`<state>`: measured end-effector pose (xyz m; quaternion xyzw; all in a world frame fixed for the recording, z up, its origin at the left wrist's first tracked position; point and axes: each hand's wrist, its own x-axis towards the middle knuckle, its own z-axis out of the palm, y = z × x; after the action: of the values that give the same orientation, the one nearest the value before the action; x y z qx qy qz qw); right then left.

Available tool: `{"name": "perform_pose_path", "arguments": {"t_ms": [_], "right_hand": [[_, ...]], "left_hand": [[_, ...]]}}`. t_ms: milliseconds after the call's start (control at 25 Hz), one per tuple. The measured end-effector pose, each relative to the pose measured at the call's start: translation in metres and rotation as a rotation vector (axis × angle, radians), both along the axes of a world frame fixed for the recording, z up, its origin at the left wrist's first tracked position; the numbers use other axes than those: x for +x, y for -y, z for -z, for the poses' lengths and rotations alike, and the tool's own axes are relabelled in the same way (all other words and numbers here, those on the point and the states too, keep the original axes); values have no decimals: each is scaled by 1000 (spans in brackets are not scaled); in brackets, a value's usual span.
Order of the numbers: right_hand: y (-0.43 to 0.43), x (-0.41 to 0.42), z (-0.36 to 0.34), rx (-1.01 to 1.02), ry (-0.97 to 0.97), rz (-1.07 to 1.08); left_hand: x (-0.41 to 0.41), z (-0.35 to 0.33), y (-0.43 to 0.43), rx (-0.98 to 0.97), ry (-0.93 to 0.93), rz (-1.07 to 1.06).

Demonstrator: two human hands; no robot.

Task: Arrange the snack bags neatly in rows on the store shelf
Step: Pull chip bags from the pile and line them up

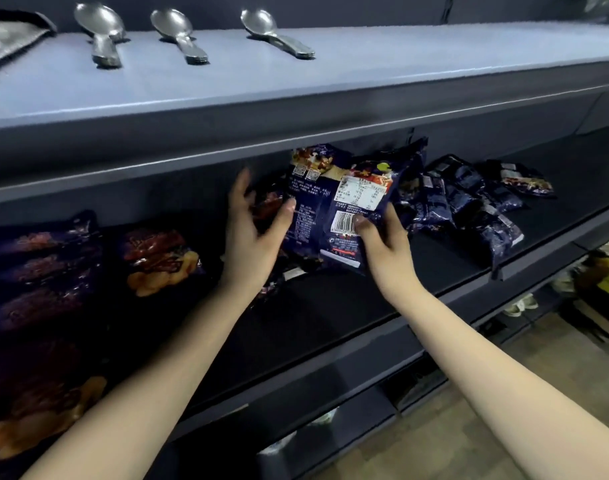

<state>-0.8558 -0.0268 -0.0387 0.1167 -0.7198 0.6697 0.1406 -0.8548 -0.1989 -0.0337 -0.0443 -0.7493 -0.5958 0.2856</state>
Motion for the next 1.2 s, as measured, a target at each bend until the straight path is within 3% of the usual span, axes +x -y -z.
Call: {"name": "perform_pose_path", "arguments": {"t_ms": [80, 160, 240, 320, 400, 480, 560, 680, 720, 920, 1200], "right_hand": [[21, 4, 2, -119, 126, -115], [43, 7, 8, -187, 200, -179], [68, 12, 18, -206, 273, -262], [91, 19, 29, -195, 354, -377], [108, 24, 39, -152, 393, -488], [119, 26, 45, -100, 332, -568], [129, 25, 46, -22, 247, -611], [139, 24, 50, -32, 252, -539], [140, 24, 52, -71, 298, -561], [146, 34, 63, -271, 700, -946], [148, 6, 48, -315, 657, -615]], "left_hand": [[17, 7, 26, -261, -145, -119], [36, 17, 45, -605, -218, -94], [53, 30, 62, -885, -92, -35], [68, 44, 79, -975, 70, -62], [84, 50, 93, -862, 122, -158], [95, 47, 100, -588, 132, -219], [103, 42, 105, -156, 192, -189], [105, 43, 112, 684, 238, -51], [105, 47, 112, 828, 254, 20], [108, 57, 96, 948, 284, 201], [110, 63, 97, 670, 492, 26]]}}
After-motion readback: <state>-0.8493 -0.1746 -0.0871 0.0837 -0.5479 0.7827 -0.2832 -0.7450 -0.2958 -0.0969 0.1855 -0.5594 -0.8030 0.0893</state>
